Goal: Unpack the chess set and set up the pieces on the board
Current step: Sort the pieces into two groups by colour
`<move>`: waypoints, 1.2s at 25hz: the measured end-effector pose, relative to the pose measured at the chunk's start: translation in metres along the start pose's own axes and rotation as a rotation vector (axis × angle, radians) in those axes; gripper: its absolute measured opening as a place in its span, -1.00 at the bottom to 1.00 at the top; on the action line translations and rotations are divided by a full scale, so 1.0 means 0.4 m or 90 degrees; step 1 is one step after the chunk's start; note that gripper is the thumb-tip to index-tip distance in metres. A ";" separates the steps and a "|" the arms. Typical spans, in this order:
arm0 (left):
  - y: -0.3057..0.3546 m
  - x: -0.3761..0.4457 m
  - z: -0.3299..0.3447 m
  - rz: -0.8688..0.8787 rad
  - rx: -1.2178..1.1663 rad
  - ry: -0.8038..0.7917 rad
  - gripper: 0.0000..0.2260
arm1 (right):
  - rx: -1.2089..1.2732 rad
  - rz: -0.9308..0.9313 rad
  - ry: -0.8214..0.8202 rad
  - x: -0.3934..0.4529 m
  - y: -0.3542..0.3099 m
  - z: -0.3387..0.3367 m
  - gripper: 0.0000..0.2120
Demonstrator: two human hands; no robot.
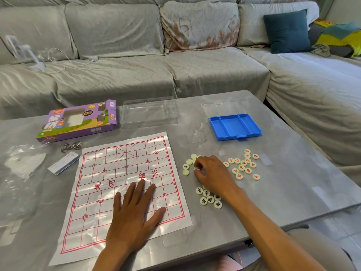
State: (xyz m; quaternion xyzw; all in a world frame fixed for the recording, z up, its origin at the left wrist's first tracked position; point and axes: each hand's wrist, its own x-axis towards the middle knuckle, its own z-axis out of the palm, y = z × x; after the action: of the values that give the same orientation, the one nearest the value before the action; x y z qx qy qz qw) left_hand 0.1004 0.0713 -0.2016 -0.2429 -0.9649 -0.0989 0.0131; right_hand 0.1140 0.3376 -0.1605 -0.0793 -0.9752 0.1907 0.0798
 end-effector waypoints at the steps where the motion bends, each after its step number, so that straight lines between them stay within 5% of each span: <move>1: 0.000 -0.001 0.001 0.001 -0.001 0.001 -0.26 | 0.008 0.012 0.013 0.001 0.003 0.000 -0.80; 8: -0.003 0.001 0.006 0.005 0.001 0.006 -0.29 | -0.066 0.068 0.077 0.006 0.039 -0.006 -0.78; 13: -0.006 0.001 0.011 0.004 0.004 0.006 -0.31 | -0.096 0.007 0.002 0.003 0.023 0.004 -0.79; 18: -0.004 0.005 0.011 0.008 0.010 0.009 -0.30 | -0.205 0.175 0.084 0.011 0.072 -0.043 -0.77; 23: -0.002 0.002 0.005 0.005 0.002 0.009 -0.28 | -0.045 -0.098 -0.086 -0.017 -0.024 -0.005 -0.65; 30: 0.000 0.001 0.002 0.002 0.001 0.008 -0.29 | -0.073 -0.094 -0.033 -0.008 -0.021 0.016 -0.67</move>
State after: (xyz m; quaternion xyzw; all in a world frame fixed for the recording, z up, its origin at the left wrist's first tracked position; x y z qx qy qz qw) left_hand 0.1002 0.0716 -0.2023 -0.2438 -0.9645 -0.0998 0.0192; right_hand 0.1149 0.3271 -0.1636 -0.0069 -0.9895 0.1300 0.0633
